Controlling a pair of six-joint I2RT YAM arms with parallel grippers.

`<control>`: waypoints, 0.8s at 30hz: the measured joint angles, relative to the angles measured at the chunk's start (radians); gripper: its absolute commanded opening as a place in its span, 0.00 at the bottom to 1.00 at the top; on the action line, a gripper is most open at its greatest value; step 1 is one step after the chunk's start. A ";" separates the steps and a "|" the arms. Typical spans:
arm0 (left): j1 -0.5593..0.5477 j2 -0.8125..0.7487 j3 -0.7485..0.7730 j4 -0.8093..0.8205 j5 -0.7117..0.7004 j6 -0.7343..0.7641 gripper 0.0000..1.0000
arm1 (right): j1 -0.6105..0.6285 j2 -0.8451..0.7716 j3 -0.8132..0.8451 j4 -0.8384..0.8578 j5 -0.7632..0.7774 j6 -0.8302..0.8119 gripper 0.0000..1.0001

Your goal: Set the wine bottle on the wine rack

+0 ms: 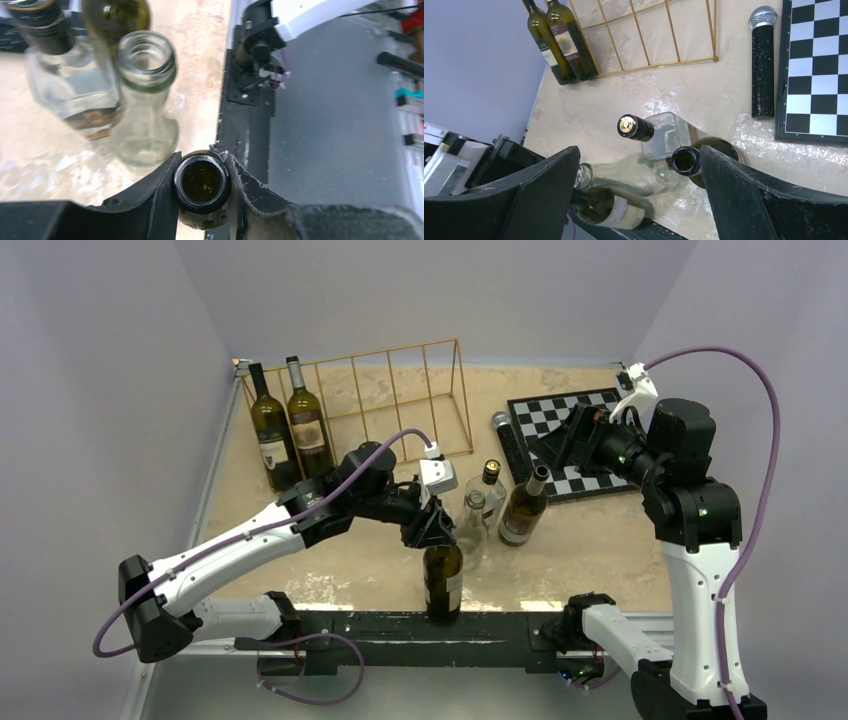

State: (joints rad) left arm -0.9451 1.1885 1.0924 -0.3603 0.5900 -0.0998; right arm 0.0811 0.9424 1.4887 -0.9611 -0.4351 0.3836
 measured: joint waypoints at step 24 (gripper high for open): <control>0.193 -0.080 0.191 -0.271 -0.787 0.033 0.00 | 0.000 -0.027 -0.002 -0.004 0.025 0.000 0.94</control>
State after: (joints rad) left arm -0.7517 1.1088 1.2835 -0.6315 -0.1970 -0.0669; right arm 0.0811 0.9150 1.4872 -0.9649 -0.4099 0.3840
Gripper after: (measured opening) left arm 0.385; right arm 0.945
